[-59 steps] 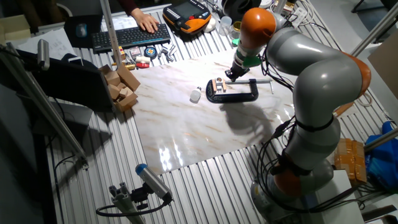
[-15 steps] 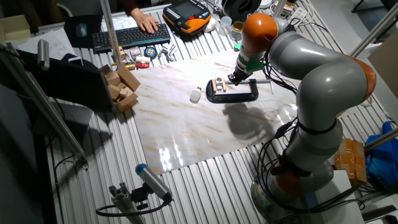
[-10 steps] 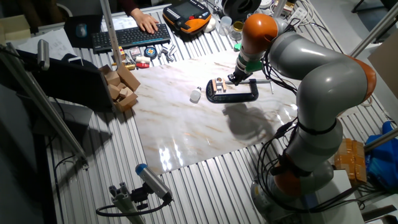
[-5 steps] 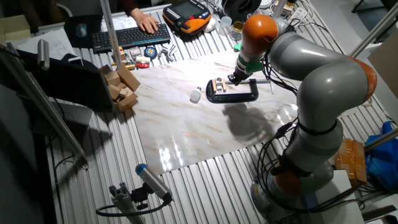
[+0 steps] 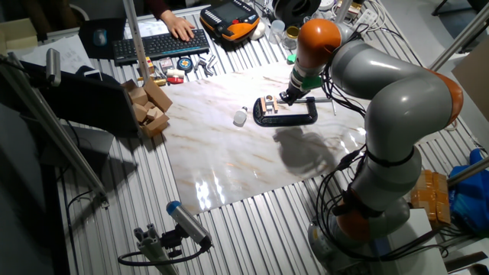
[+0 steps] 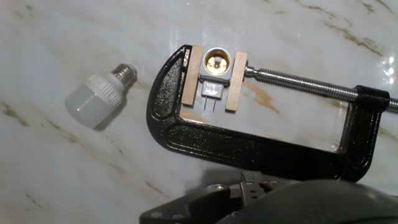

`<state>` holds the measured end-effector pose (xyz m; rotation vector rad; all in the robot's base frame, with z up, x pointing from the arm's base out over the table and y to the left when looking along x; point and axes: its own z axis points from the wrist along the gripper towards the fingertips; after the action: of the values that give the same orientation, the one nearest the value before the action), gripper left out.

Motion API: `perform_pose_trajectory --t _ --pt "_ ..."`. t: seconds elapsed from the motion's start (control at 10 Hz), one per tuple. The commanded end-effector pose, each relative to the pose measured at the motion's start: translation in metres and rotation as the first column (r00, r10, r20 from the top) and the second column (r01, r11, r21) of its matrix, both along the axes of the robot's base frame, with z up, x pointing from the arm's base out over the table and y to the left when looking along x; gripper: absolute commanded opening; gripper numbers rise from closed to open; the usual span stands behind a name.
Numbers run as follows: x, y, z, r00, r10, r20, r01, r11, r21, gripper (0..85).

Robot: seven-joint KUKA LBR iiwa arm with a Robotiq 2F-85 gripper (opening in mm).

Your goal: Take out the light bulb by rotating it

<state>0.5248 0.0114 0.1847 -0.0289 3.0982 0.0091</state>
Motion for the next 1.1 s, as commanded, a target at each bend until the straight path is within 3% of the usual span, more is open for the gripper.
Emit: perform_pose_trajectory --t 0.0,1.0 --pt "-0.0001 0.0002 -0.0001 1.0 -0.001 0.0 0.001 1.0 0.0 0.0" --pt "-0.0026 0.0026 -0.0042 1.0 -0.006 0.005 0.006 1.0 0.002 0.0"
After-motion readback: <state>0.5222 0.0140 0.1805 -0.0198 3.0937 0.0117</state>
